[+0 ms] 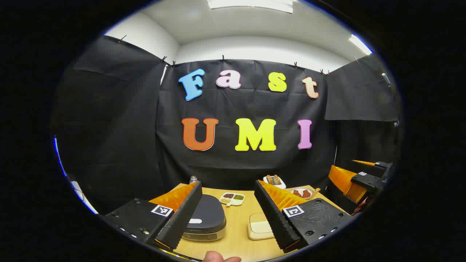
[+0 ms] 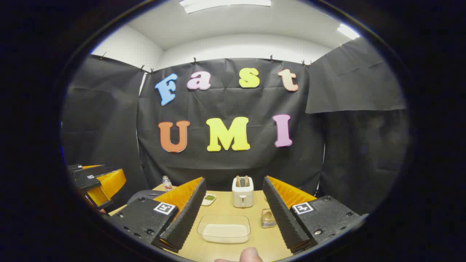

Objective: Close the left gripper, press the button to open the rice cooker; take a wooden spoon from the chopstick holder with the right hand, scoop a spoonful of rice and pour it into the rice cooker, then put the wooden spoon back into the chopstick holder.

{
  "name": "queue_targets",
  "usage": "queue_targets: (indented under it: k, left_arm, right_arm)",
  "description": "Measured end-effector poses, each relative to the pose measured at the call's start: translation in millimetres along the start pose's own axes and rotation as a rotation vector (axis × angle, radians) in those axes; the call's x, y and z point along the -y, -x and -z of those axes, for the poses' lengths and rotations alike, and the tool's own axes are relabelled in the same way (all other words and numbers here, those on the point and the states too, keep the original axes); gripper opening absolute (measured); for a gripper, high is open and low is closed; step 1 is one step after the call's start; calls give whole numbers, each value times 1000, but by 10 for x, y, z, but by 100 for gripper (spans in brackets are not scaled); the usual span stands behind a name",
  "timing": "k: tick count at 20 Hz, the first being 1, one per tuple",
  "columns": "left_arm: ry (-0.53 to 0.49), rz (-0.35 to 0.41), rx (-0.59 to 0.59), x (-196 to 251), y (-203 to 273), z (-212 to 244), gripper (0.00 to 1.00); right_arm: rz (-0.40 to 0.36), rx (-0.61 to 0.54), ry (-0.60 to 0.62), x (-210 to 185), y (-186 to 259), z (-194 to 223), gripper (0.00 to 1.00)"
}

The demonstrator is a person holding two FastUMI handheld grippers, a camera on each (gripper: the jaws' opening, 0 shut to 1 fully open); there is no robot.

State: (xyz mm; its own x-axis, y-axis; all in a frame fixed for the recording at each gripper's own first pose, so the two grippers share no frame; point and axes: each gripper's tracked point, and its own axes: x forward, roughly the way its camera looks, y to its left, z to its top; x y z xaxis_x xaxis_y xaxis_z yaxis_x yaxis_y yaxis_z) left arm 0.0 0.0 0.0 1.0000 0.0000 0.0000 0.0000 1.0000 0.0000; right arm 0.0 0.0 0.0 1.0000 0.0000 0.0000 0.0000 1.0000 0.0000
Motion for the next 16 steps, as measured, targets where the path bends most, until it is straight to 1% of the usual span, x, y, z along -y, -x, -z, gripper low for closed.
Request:
queue_targets:
  k: [4,9,16]
  left_arm:
    - [-26,-4,-7,8,16,44,94]
    - [-34,-13,-23,-3,16,122,94]
    - [-24,-30,-19,-79,54,122,94]
  right_arm:
    - [4,-11,-4,60,22,45,100]
    - [14,-11,0,135,58,60,100]
    - [14,-10,4,122,45,32,100]
